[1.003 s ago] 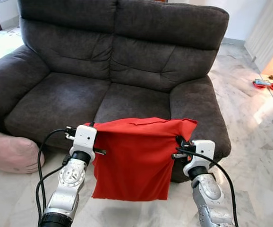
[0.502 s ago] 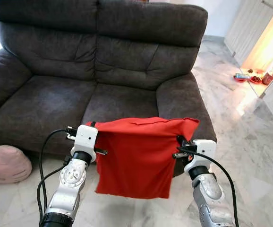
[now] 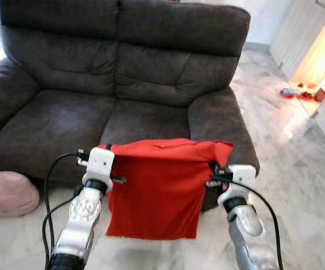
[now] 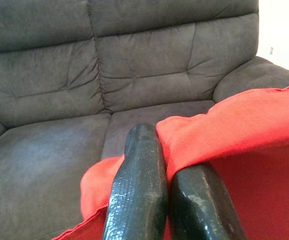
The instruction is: Move the pillow to the sofa from floor
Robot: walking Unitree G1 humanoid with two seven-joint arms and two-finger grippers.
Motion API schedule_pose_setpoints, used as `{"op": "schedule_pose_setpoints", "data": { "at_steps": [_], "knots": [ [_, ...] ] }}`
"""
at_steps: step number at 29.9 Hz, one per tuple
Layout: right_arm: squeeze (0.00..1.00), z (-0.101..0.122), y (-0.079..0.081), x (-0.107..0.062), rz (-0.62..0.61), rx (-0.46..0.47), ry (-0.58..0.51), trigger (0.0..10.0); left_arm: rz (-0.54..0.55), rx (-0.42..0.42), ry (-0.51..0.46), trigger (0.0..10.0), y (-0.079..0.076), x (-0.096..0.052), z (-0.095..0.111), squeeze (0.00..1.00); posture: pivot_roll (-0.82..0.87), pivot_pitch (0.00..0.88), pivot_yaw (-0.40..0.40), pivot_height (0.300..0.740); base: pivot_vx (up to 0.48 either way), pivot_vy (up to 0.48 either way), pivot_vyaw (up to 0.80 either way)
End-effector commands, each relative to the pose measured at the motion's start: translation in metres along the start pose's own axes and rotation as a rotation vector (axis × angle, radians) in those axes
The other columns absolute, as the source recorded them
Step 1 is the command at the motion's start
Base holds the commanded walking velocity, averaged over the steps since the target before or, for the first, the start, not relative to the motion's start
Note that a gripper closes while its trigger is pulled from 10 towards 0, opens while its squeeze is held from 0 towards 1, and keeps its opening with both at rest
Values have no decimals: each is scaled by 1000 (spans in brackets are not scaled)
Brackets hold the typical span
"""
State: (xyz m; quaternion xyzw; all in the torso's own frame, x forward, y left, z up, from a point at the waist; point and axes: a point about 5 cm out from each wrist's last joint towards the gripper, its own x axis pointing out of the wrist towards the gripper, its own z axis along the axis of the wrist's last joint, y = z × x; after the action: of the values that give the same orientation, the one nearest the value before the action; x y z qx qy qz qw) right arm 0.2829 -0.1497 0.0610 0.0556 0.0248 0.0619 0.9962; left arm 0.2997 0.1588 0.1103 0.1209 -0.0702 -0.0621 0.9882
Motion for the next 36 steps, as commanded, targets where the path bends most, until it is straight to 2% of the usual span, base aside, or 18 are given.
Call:
{"op": "schedule_pose_setpoints", "data": {
  "at_steps": [1, 17, 29, 36],
  "knots": [
    [0, 16, -9, 4, -32, -5, -77, 10000, 25, 2, -120, 10000, 4, 6, 23, 0, 106, 0, -121, 740, 0, -337, 0],
    [0, 17, -9, 5, -27, 0, -73, 10000, 19, -2, -125, 10000, 3, 6, 24, 0, 110, 0, -123, 740, 0, -333, -56],
    [0, 16, -10, 5, -32, -1, -73, 10000, -1, -29, -128, 10000, 0, 6, 25, 0, 112, 0, -121, 740, 0, 0, -120],
    [0, 16, -8, 7, -30, -2, -67, 10000, 4, -46, -132, 10000, 1, 4, 28, 0, 115, 0, -121, 740, 0, 0, -671]
  ]
}}
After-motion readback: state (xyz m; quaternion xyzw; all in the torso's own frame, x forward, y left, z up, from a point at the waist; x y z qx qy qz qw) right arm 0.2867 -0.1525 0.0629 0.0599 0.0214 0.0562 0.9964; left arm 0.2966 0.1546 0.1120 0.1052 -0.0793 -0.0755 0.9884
